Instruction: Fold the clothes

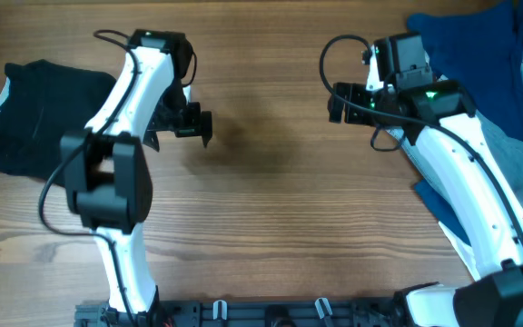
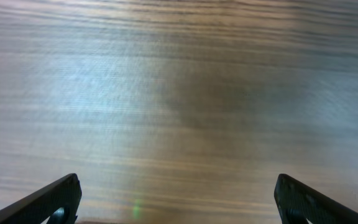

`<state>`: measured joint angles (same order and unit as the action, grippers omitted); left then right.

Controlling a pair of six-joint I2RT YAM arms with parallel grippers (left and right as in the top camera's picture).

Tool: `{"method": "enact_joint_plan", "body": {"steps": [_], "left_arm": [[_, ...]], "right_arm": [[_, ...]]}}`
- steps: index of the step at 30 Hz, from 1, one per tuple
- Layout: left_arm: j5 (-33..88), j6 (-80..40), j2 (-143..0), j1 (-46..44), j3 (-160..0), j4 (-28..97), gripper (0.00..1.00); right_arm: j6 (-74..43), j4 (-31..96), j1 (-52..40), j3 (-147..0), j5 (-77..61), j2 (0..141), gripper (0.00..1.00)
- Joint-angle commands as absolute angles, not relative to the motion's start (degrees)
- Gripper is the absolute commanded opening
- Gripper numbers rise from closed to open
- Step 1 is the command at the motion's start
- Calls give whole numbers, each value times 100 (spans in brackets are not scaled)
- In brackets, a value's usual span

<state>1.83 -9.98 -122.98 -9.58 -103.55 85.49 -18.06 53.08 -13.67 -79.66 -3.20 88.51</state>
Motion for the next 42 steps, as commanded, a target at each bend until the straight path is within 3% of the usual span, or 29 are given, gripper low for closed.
{"method": "enact_joint_plan", "body": {"steps": [1, 3, 7, 10, 14, 27, 35, 38, 42], "left_arm": [[189, -1164, -11061, -1046, -10213, 8503, 100], [183, -1251, -10226, -1186, -9732, 7981, 100], [-209, -1269, -7839, -1651, -7511, 5798, 100], [-523, -1273, -6049, -1811, -5811, 4303, 100], [-523, -1267, -4692, -1811, -4971, 4056, 100], [-523, -1267, -4469, -1811, -4971, 4141, 100], [-523, -1267, -4469, -1811, -4971, 4141, 100], [-523, -1267, -4469, -1811, -4971, 4141, 100], [-523, -1267, -4469, -1811, -4971, 4141, 100]], "right_arm": [[-2217, 5297, -1365, -7710, -390, 8128, 100], [-2248, 4936, -1365, -7113, -386, 7354, 100], [-1549, 3435, -1507, -5046, -23, 5098, 100], [-1704, 3026, -1518, -4101, 624, 3804, 100], [-1693, 3103, -1518, -3800, 620, 3328, 100], [-1691, 3120, -1516, -3767, 620, 4272, 100], [-1186, 3813, -1498, -3691, 615, 1949, 100], [-401, 3732, -1297, -3516, 360, 1166, 100], [-316, 3096, -1026, -2709, 169, 340, 100]]}}
